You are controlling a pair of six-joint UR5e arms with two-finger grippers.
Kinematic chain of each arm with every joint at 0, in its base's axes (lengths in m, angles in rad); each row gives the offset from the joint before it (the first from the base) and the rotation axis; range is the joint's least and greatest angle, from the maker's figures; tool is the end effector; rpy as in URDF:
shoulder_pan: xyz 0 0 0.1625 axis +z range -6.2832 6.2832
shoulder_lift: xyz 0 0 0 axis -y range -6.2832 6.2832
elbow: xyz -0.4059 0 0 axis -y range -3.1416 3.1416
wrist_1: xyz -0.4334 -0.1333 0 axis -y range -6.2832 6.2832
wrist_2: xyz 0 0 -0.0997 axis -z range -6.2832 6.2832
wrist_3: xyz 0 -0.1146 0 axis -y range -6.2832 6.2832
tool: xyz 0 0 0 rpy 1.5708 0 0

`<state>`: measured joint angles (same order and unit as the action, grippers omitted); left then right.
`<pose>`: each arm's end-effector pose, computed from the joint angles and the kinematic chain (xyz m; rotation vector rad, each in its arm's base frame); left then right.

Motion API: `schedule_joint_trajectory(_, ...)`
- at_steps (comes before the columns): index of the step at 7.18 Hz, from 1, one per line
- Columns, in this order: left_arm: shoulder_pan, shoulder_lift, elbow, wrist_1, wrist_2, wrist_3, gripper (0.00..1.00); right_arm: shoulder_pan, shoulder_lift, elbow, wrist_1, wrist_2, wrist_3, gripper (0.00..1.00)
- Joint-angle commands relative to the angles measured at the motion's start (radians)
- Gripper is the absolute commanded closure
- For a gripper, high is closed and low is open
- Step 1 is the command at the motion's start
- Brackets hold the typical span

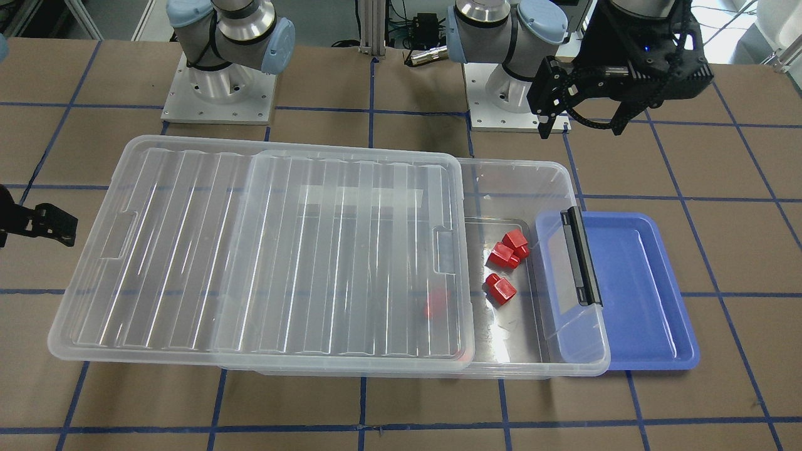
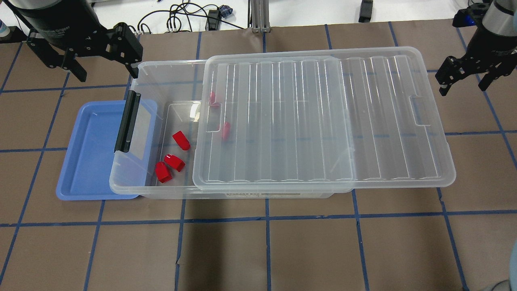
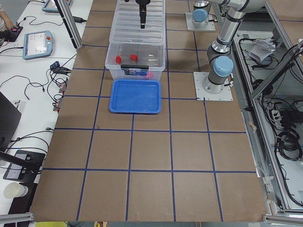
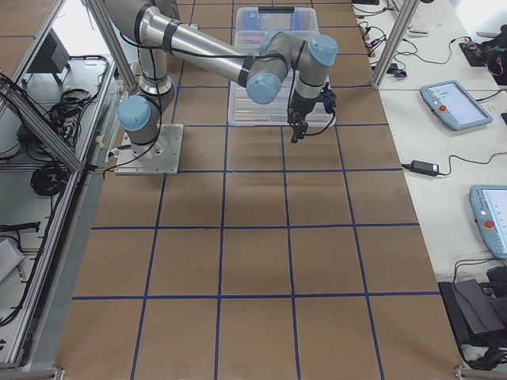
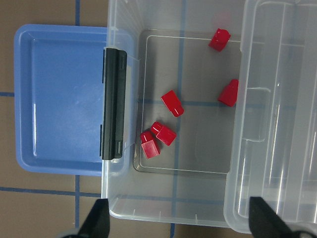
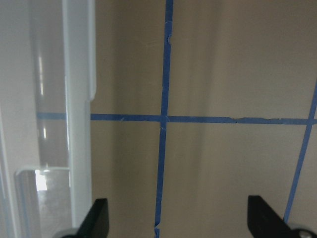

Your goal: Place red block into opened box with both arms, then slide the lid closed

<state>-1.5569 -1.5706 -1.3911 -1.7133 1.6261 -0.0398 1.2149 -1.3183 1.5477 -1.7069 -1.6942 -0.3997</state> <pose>-0.1196 -0.5319 0.5353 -0.0844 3.0851 -0.0588 -0.1016 -0.6153 0.3345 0.0757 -3.0538 -0.2022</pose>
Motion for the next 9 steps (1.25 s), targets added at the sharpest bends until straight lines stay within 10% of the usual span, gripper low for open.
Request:
schedule_joint_trajectory(1,-0.002,0.006,-0.013,0.000,-0.052,-0.005,0.00,0.000,0.004,0.012,-0.020,-0.001,0.001,0.00)
schedule_joint_trajectory(9,0.011,-0.047,0.001,-0.008,-0.048,-0.023,0.00,0.008,0.005,0.025,-0.019,0.013,0.018,0.00)
